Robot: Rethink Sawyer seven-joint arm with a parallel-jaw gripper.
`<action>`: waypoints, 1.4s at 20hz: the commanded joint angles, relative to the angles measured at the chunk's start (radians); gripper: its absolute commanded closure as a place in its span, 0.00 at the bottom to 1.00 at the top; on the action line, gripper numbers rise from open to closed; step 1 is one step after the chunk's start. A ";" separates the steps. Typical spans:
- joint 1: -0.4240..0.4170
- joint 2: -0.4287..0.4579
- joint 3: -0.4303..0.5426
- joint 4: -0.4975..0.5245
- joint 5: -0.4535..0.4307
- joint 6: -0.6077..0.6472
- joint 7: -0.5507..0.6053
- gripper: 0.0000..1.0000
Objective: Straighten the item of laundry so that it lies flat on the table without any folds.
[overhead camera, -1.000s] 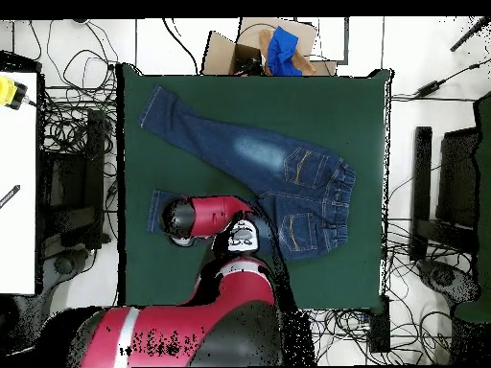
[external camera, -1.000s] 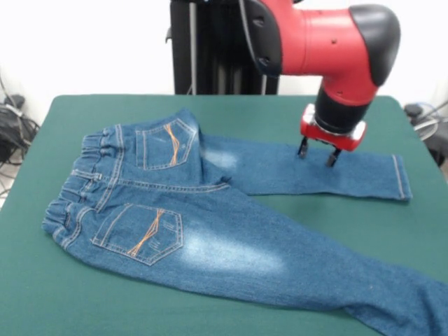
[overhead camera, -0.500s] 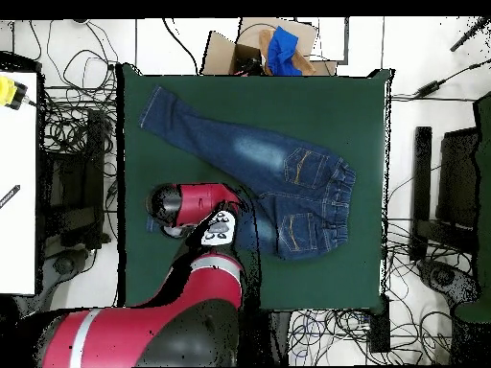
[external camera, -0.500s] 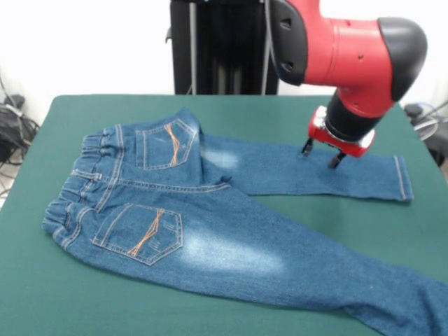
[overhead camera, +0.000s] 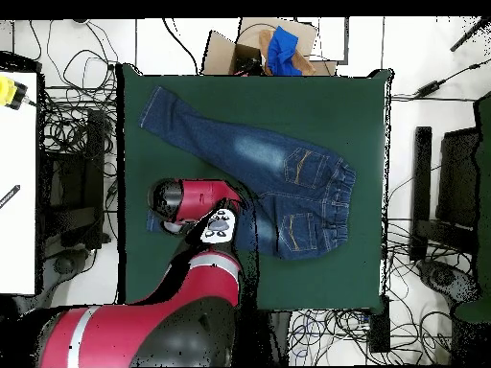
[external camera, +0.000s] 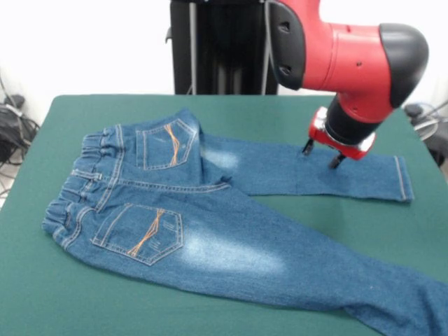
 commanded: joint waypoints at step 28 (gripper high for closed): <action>0.142 -0.116 0.076 -0.024 0.422 -0.090 0.294 0.00</action>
